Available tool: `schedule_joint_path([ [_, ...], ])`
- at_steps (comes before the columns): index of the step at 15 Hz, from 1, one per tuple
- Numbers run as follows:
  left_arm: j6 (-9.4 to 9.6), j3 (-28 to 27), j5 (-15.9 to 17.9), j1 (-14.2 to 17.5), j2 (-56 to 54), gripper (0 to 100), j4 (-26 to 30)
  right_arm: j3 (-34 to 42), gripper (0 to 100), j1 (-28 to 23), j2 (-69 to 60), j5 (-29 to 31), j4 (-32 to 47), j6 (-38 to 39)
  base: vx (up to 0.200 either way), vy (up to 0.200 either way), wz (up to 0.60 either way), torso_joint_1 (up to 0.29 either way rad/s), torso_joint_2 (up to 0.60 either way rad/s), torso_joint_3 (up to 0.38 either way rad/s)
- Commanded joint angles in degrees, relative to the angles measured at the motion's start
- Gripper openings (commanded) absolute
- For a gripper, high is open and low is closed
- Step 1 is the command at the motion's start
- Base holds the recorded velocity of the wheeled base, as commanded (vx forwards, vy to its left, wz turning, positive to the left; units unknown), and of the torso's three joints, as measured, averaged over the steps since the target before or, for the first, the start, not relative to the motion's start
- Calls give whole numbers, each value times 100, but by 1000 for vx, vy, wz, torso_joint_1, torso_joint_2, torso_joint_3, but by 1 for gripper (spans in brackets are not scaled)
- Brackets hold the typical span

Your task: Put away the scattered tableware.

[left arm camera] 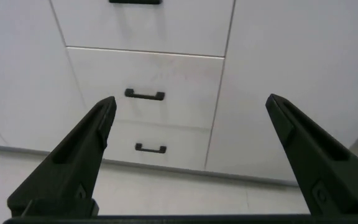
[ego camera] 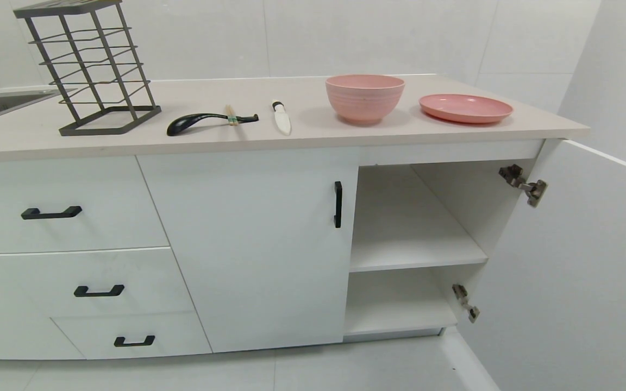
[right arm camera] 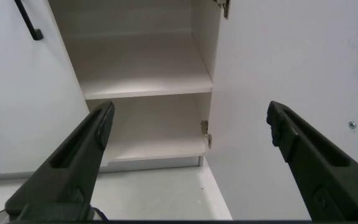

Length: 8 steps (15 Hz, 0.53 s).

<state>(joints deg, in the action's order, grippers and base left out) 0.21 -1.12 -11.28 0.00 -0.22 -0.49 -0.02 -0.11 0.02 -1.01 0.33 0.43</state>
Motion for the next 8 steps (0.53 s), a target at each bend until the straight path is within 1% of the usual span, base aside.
schedule_joint_path([
  [1, 50, 7, 143, 0, 22, 100, -4, 2, 100, 2, -2, -4, 2, -8, 0, 0, 0, 0, 0, 0],
  [2, 41, 15, 521, 0, 22, 100, -22, 2, 100, 2, -2, -4, 2, 1, 0, 0, 0, 0, 0, 0],
  [3, 41, 15, 653, 0, 22, 100, -22, 2, 100, 2, -2, -4, 2, -8, 0, 0, 0, 0, 0, 0],
  [5, 41, 15, 715, -9, 22, 100, -13, 2, 100, 2, -2, -4, 2, -8, 0, 0, 0, 0, 0, 0],
  [6, -21, 86, 1136, -18, 22, 100, 66, 2, 100, 2, -2, -4, 2, 1, 0, 0, 0, 0, 0, 0],
  [7, -12, 112, 1391, -9, 22, 100, 58, 2, 100, 2, -2, -4, 2, 1, 0, 0, 0, 0, 0, 0],
  [8, -3, 112, 1391, -9, 22, 100, 58, -6, 100, 2, -2, -4, 2, 1, 0, 0, 0, 0, 0, 0],
])
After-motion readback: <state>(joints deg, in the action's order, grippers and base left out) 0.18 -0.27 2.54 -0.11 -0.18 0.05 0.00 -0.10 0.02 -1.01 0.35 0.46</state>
